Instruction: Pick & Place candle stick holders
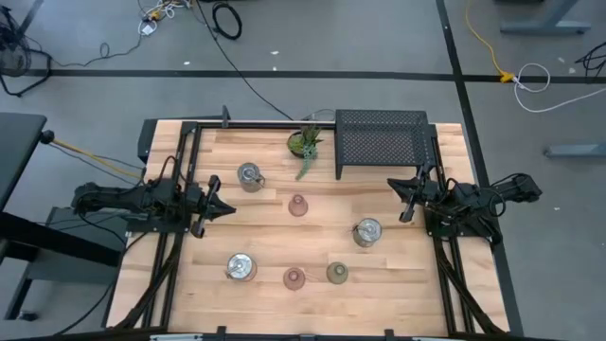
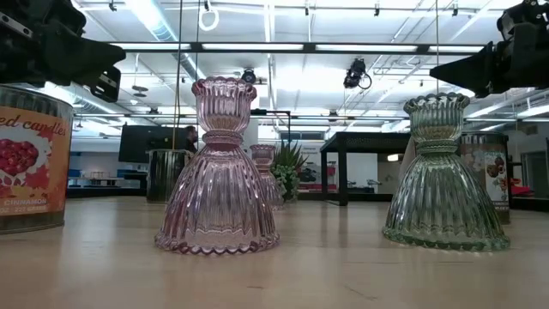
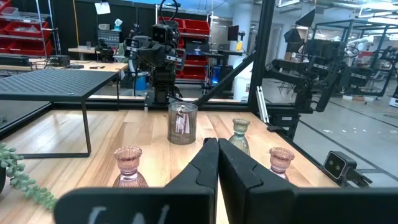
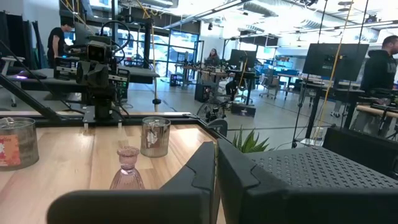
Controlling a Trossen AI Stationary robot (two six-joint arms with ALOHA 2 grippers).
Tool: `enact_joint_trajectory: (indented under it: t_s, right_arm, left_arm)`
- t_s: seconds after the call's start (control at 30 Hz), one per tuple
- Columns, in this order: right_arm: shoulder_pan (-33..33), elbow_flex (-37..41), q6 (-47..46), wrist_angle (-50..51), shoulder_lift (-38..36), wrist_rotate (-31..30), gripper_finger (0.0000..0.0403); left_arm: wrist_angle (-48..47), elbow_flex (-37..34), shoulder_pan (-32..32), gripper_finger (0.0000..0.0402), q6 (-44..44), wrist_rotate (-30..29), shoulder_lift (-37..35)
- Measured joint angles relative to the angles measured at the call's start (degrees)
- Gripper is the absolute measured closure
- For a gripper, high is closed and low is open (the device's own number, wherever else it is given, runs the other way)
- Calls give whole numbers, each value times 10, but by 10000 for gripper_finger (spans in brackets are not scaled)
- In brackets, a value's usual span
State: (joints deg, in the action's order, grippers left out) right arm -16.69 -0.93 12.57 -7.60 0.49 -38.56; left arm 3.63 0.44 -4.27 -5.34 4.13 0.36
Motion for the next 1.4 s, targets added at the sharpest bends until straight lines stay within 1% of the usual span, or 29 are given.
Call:
enact_joint_trajectory:
  t_s: [1.07, 1.2, 1.3, 1.4]
  right_arm:
    - [0, 0, 0, 0, 0, 0, 385]
    - [0, 0, 0, 0, 0, 0, 385]
    - [0, 0, 0, 0, 0, 0, 385]
    - [0, 0, 0, 0, 0, 0, 385]
  left_arm:
    - [0, 0, 0, 387, 0, 0, 0]
    - [0, 0, -1, 387, -60, 15, 0]
    - [10, 0, -1, 387, -75, 15, 0]
    - [45, 0, -1, 387, -85, 5, 0]
